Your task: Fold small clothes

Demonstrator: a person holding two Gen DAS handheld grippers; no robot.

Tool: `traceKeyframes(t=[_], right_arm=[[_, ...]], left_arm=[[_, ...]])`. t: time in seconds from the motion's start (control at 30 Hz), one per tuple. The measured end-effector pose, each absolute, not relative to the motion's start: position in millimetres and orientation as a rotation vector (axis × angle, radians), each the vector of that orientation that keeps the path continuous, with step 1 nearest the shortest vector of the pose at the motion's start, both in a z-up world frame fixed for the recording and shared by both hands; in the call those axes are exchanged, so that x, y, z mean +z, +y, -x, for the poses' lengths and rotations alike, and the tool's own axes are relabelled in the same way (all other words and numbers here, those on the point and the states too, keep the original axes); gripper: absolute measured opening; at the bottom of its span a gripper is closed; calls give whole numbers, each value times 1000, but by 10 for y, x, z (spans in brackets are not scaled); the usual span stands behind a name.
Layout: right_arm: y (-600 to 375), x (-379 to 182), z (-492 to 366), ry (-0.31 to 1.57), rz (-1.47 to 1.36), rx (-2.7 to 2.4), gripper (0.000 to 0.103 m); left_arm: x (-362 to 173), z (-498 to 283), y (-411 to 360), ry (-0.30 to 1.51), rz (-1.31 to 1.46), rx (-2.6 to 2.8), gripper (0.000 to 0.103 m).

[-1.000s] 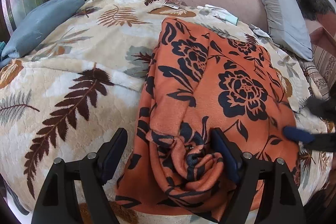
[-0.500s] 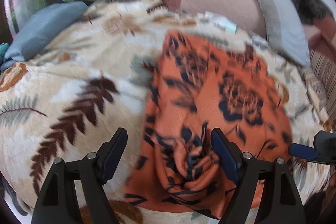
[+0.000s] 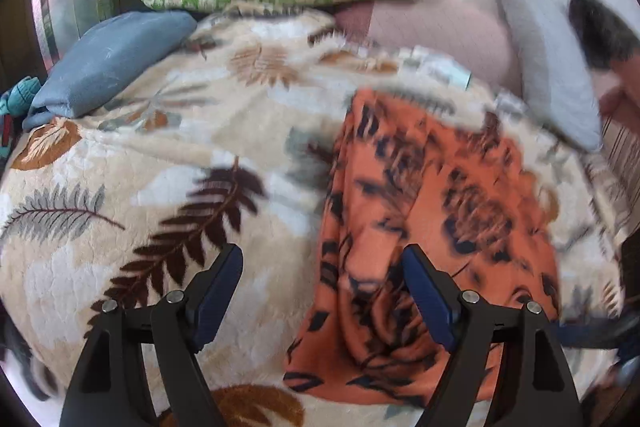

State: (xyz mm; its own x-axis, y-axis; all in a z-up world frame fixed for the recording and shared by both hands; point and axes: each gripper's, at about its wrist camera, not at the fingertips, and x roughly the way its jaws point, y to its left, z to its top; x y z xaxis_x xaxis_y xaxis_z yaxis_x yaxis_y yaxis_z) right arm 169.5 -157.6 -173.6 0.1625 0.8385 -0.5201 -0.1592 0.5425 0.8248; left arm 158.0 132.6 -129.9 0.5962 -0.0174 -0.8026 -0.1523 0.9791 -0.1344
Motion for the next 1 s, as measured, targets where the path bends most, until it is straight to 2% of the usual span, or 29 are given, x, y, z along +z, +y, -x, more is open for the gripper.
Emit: traceKeyframes(t=[0.03,0.07,0.3,0.43,0.53,0.67,0.8,1.0], right_arm=[[-1496,-2011,-1713,1306,-667,735,81],[-1496,-2053,-1704,1293,-680,727,80],[-1481,-1402,-1837,1151,-611,740,80],[-1499,-1297,-2262,1113,-636,678,80],[-1549,-1392,-2618,1124,-650,638,80],[-1561,-1878,-2970,1229,-694,542,80],[-1598,-1740,-2909,1188,-672,538,80],[-1966,-1272,-2381,1067,-609,555,80]], left_arm=[[-1337,-1583,1328,946,192,84,83],[-1348,-1571,1343,946,199,87,83],[-1340,-1541,1361,933,215,77,83],[-1364,-1551,1393,937,232,63,83],[-1381,-1579,1399,941,239,60,83],[-1393,-1603,1388,938,234,50,83],[-1379,-1600,1422,933,248,48,83],[-1085,-1521,1607,804,306,59,83]])
